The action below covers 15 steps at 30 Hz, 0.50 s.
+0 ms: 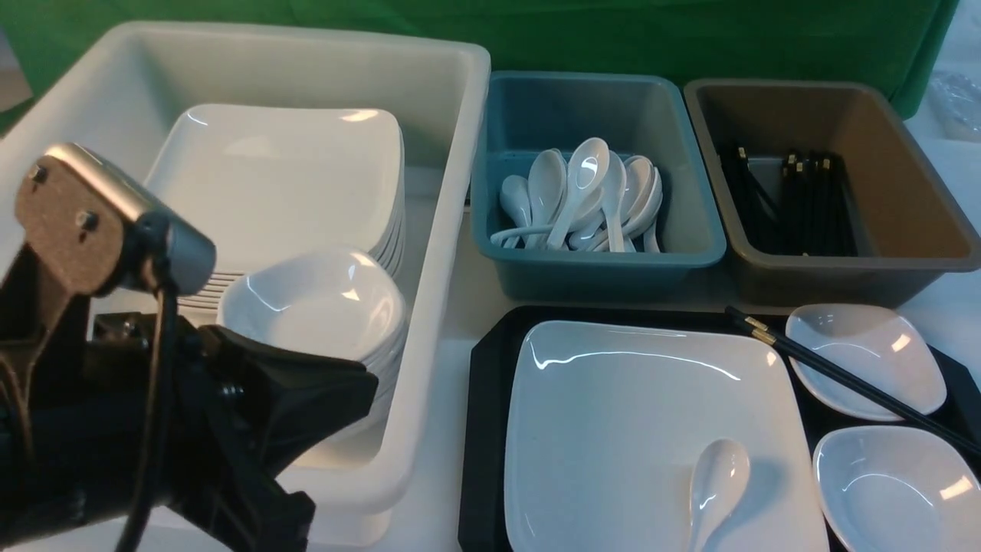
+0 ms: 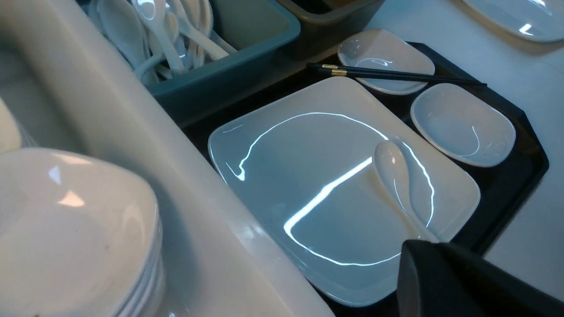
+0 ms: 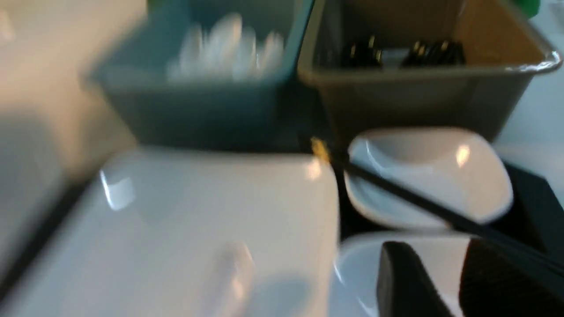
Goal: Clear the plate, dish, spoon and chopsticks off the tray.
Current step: Use the right arm to grab a pair of chopsticks from the plate
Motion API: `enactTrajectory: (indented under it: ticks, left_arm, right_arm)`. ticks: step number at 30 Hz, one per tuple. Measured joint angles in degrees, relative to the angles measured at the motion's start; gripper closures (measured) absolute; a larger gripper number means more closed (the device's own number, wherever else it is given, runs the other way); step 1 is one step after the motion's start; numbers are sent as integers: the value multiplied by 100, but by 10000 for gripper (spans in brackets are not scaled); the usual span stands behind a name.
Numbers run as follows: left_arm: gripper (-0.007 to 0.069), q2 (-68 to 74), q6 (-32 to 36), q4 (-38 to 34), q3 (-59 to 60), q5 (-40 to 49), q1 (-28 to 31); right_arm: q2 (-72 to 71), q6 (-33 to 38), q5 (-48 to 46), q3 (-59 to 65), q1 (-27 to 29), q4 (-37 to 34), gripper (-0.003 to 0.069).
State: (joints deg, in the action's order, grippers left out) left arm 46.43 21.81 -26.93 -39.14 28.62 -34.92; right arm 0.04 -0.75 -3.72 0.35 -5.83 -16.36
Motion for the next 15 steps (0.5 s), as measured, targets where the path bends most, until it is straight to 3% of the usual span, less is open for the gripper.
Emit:
enactTrajectory:
  ticks: [1,2,4,7,10,12,13,15]
  left_arm:
    - [604,0,55,110,0,75,-1]
    - [604,0,55,167,0,135,-1]
    - [604,0,36,200,0,228,-1]
    - [604,0,35,189,0,319,-1]
    - [604,0,35,183,-5,355,-1]
    - [604,0,35,183,-22,358,-1]
    - [604,7,35,183,-87,362,-1]
    - [604,7,35,183,-218,357,-1]
  right_arm:
    - [0,-839,462,0,0,-156,419]
    - [0,-1251,651,0,0,-197,419]
    - [0,-1793,950,0,0,-250,419]
    - [25,-2027,854,-104,-27,-253,419]
    - [633,-1387,-575,-1016,-245,-101,420]
    - [972,-972,-1010,-1396,-363,-33,421]
    - [1808,-319,-1876,-2211,-562,182,421]
    - [2868,289,-2780,-3098,-760,528,421]
